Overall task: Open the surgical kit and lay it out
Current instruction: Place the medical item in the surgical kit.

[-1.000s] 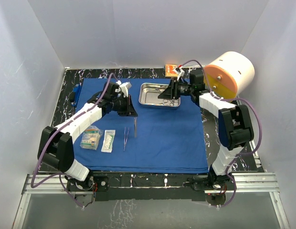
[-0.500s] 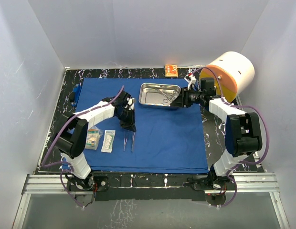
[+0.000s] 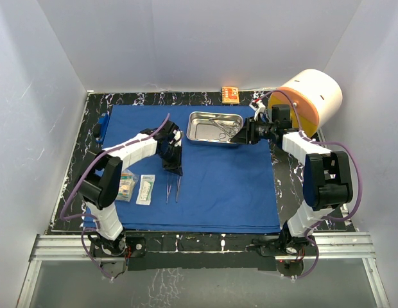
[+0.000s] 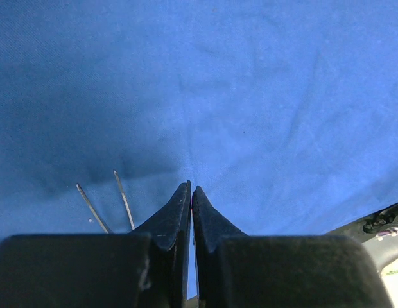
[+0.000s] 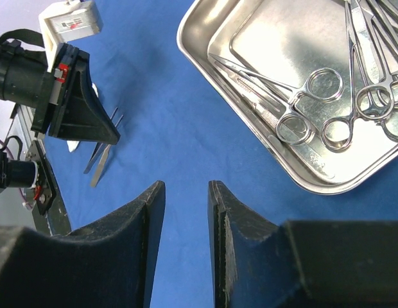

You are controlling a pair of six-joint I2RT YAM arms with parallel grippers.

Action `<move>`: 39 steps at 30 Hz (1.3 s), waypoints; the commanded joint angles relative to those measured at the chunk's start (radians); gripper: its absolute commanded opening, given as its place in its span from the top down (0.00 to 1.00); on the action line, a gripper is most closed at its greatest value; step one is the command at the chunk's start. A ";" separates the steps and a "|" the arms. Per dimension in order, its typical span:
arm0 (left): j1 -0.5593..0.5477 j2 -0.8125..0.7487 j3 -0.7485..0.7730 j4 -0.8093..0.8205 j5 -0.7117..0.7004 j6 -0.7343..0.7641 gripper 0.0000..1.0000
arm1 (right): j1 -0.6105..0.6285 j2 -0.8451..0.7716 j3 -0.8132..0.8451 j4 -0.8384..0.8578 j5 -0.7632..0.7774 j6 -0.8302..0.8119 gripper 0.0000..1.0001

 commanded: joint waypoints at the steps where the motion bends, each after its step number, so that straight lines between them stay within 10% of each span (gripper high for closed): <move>1: -0.004 0.001 0.032 -0.039 -0.014 0.008 1.00 | -0.012 -0.003 0.002 0.034 -0.034 -0.004 0.69; 39: 0.009 0.059 0.030 -0.021 -0.012 0.005 0.97 | -0.027 0.020 0.004 0.030 -0.057 0.007 0.71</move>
